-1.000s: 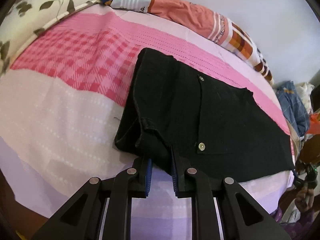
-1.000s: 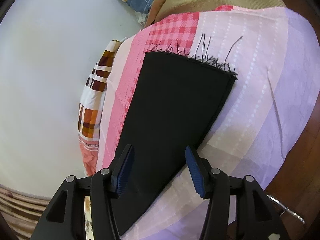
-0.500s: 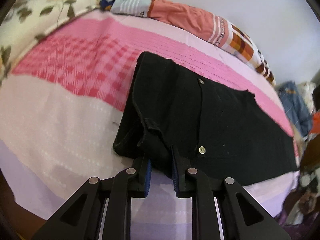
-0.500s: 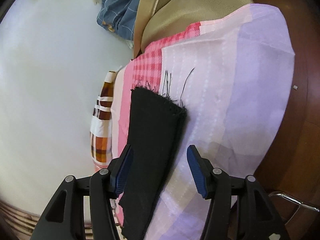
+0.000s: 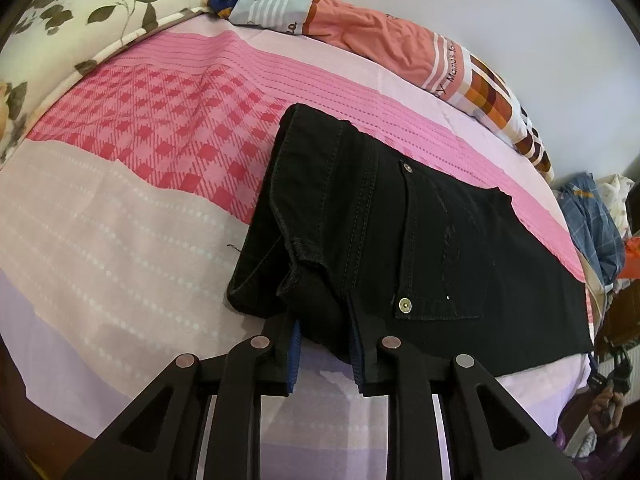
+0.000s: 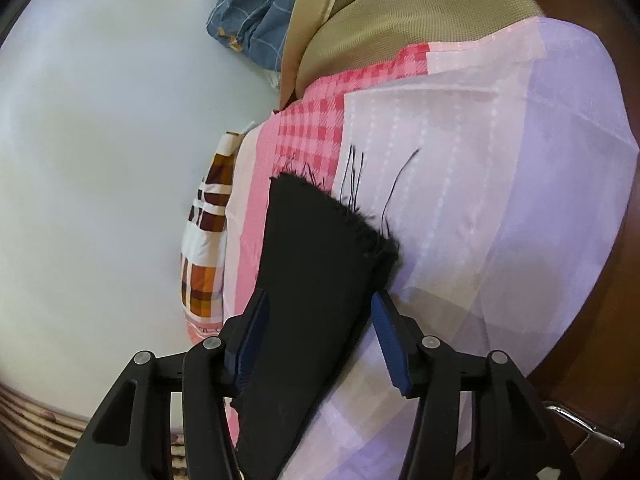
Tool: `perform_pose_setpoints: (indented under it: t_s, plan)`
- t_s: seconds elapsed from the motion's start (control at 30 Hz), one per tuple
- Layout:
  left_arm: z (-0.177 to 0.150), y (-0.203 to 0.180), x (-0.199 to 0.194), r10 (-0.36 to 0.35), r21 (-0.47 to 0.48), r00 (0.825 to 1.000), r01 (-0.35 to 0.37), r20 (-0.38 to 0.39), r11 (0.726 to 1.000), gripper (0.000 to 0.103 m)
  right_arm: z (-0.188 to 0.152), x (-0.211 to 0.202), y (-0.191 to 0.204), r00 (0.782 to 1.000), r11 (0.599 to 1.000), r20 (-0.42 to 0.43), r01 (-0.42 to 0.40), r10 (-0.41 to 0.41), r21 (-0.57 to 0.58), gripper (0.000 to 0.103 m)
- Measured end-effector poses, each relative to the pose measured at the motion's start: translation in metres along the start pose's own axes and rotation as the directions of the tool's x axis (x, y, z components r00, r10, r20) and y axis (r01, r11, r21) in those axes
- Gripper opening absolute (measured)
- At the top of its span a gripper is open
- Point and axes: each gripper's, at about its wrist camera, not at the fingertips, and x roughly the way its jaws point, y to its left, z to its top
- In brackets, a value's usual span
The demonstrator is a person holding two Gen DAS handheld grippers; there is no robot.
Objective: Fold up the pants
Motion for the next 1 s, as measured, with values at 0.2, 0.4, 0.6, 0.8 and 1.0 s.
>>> perform_pose_setpoints:
  t_s: [0.2,0.4,0.6,0.8,1.0]
  plan:
    - [0.0,0.0,0.0,-0.003,0.0,1.0,0.003,0.009,1.0,0.024,0.0,0.012,0.008,0.999,0.998,-0.036,0.037,-0.039,-0.048,0.019]
    - [0.002,0.003,0.0,-0.011,-0.006,0.999,0.011,0.034,1.0,0.025,-0.002,0.009,0.027,0.989,0.978,0.003,0.144,-0.145,-0.152,0.007]
    - [0.008,-0.007,-0.021,-0.023,-0.008,0.99,0.024,0.139,1.0,0.025,-0.006,0.007,0.025,0.978,0.96,0.026,0.209,-0.208,-0.188,0.006]
    - [0.006,0.014,0.004,-0.034,-0.045,0.998,0.036,0.056,0.998,0.025,-0.002,-0.003,-0.011,0.992,0.993,0.046,0.117,-0.116,-0.03,0.013]
    - [0.007,0.011,0.006,-0.033,-0.027,0.998,0.034,0.052,0.999,0.027,-0.006,-0.023,0.061,0.989,0.98,0.128,0.099,-0.078,-0.171,0.014]
